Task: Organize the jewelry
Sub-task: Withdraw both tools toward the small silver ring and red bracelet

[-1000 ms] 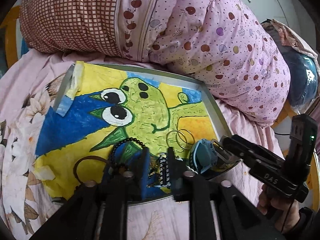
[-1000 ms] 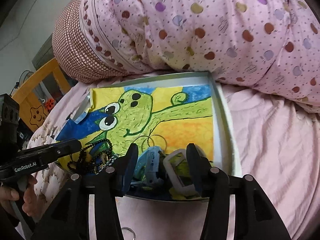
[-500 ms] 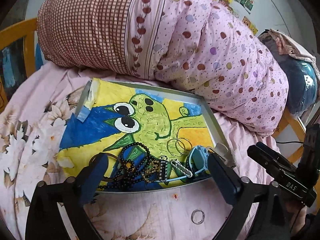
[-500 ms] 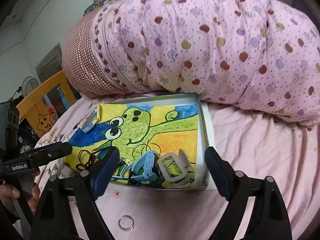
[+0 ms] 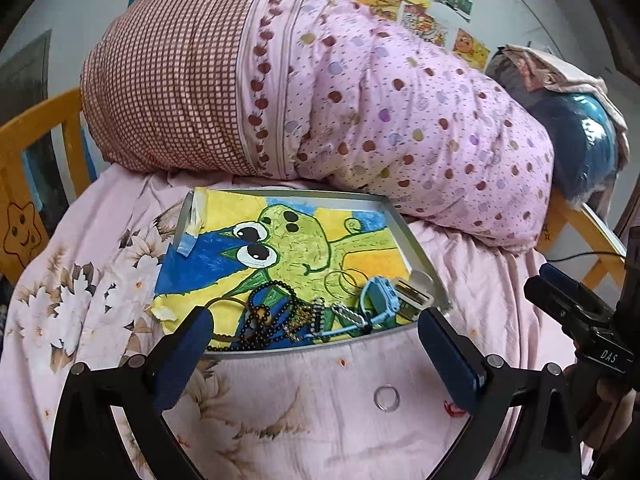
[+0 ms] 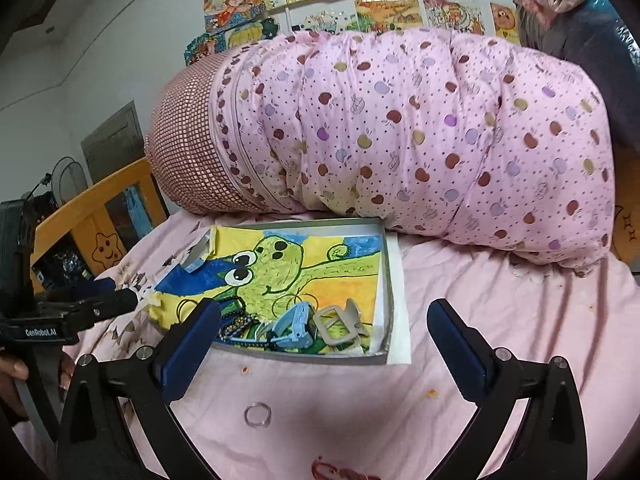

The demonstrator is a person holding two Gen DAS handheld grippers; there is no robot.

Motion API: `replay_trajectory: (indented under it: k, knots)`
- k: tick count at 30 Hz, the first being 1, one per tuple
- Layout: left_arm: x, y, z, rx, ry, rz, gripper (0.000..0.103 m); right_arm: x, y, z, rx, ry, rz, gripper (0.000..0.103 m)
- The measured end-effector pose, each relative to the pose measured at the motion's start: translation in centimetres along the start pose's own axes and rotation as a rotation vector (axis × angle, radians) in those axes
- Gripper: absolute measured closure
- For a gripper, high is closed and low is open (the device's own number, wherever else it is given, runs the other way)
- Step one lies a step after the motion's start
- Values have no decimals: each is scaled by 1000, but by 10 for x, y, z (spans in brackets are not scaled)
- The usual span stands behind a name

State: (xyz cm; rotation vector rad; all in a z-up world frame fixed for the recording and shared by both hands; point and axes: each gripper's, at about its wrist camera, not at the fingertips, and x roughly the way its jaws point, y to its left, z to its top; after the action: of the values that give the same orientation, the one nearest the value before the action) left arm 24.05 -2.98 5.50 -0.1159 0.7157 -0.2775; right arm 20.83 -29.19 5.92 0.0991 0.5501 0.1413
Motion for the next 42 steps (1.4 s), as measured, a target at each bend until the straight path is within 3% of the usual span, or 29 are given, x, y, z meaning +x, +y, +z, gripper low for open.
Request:
replay_trajectory:
  k: [7,15,21,35,42]
  knots:
    - [-27,-12,-13,39,-48,0,0,-37,-7,-16,-9,-22,-37,2]
    - [-36,-27,-37,85,-43,-22,0,-55,-21,-37,38,-2,-67,2]
    - [-24,-36,-60,110,18,-30,0,-51,-25,-61,58,48,-124,2]
    - [15,-48,-98,139,146,-5,0,-30,-45,-111,141,192,-105,2]
    - [40,-42,-112,148,211,20,0,-12,-42,-126,119,261,-86,2]
